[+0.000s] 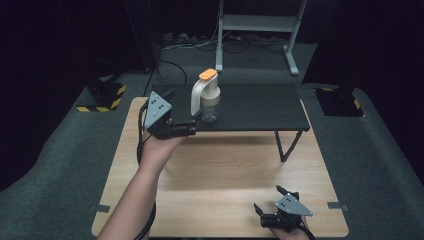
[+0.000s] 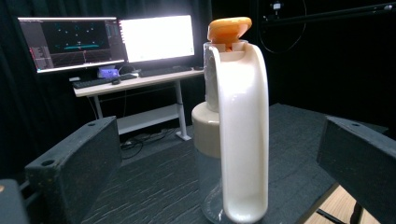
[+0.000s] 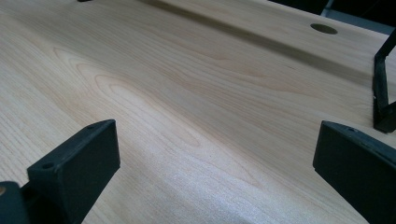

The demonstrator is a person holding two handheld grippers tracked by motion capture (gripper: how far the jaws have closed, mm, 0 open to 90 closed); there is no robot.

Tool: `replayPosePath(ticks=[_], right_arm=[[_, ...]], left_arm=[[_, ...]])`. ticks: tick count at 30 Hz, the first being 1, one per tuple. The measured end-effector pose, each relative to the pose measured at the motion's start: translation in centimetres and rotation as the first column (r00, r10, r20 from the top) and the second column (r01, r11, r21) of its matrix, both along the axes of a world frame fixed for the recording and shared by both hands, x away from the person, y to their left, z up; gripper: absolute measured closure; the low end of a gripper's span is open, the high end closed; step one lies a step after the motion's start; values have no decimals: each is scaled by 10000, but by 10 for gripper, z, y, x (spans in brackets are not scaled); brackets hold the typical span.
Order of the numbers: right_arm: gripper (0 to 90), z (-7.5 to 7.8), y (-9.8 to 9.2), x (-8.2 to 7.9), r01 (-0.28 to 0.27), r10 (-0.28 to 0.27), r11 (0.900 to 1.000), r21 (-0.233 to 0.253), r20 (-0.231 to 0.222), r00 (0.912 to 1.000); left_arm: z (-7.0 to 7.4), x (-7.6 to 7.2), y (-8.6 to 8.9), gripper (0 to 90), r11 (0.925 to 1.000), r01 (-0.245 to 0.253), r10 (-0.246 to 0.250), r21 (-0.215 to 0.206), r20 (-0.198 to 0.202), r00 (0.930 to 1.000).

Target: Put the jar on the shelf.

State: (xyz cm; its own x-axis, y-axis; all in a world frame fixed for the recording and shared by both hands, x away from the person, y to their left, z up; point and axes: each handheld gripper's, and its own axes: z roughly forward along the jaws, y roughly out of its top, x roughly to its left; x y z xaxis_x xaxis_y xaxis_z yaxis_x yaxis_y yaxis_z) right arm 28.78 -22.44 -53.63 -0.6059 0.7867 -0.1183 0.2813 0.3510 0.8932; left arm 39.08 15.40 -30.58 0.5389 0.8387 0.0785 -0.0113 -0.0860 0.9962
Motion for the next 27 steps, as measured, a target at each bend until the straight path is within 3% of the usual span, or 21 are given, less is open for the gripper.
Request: replayPosePath(ticks=[12,27], right_arm=[[1,0,1,0,43,-43,10000,-68,-15,10000],[0,0,2,0,99,-100,9998,-156,-30,9999]], left_arm=[[-14,-25,13,4,9999,-102,104,90,-182,9998],[-48,-56,39,11,9998,-206,209,55,-520,9984]])
